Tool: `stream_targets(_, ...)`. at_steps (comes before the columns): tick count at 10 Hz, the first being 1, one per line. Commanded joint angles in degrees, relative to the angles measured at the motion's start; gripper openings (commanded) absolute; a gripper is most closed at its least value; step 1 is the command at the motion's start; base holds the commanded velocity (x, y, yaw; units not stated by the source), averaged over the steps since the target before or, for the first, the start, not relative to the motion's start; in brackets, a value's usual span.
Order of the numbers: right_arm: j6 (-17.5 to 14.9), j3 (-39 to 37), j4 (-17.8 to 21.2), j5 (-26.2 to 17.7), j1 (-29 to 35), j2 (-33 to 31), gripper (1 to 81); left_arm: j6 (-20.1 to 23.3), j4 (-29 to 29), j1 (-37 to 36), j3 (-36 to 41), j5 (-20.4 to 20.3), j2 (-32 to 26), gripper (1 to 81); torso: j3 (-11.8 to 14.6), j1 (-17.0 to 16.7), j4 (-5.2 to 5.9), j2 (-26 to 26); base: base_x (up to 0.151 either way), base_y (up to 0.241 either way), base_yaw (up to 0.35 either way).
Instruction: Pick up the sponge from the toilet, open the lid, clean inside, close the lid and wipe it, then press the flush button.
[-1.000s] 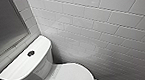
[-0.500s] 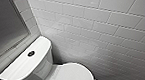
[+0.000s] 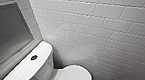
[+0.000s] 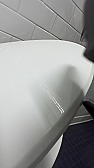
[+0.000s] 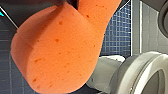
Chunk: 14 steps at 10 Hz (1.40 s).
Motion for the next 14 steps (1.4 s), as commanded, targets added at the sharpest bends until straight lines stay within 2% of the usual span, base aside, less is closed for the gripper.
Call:
stream_targets(1, -0.21, 0.99, -1.66, -2.53, 0.63, -1.85, 1.0, 0.94, 3.15, -10.59, 1.28, -14.97, -2.25, 81.1, 0.00, 0.00, 0.00, 0.00, 0.000, 0.000, 0.000)
stream_targets(3, -0.21, 0.91, -1.66, -2.53, 0.73, -1.67, 1.0, -0.73, 3.59, -10.50, 2.16, -16.90, -4.10, 81.1, -0.05, 0.00, 0.00, 0.00, 0.000, 0.000, 0.000)
stream_targets(7, -0.21, 0.73, -1.66, -2.53, 0.82, -1.40, 1.0, -0.82, 3.68, -10.50, 5.59, -18.92, -7.96, 81.1, -0.02, 0.00, 0.00, 0.00, 0.000, 0.000, 0.000)
stream_targets(9, -0.21, 0.73, -1.66, -2.53, 0.90, -1.40, 1.0, -1.09, 3.51, -10.06, 6.56, -21.65, -10.08, 81.1, -0.02, 0.00, 0.00, 0.00, 0.000, 0.000, 0.000)
stream_targets(11, -0.21, 0.73, -1.66, -2.53, 0.99, -1.23, 1.0, -1.79, 3.68, -9.62, 6.65, -22.17, -11.31, 81.1, -0.02, 0.00, 0.00, 0.00, 0.000, 0.000, 0.000)
stream_targets(13, -0.21, 0.64, -2.01, -2.53, 0.99, -1.14, 1.0, -2.14, 2.98, -8.48, 6.82, -24.64, -12.63, 81.1, -0.02, 0.00, 0.00, 0.00, 0.000, 0.000, 0.000)
stream_targets(14, -0.12, 0.64, -2.01, -2.53, 0.99, -1.14, 1.0, -4.43, 2.54, -7.87, 6.73, -25.34, -13.25, 81.1, 0.00, 0.00, 0.00, 0.00, 0.000, 0.000, 0.000)
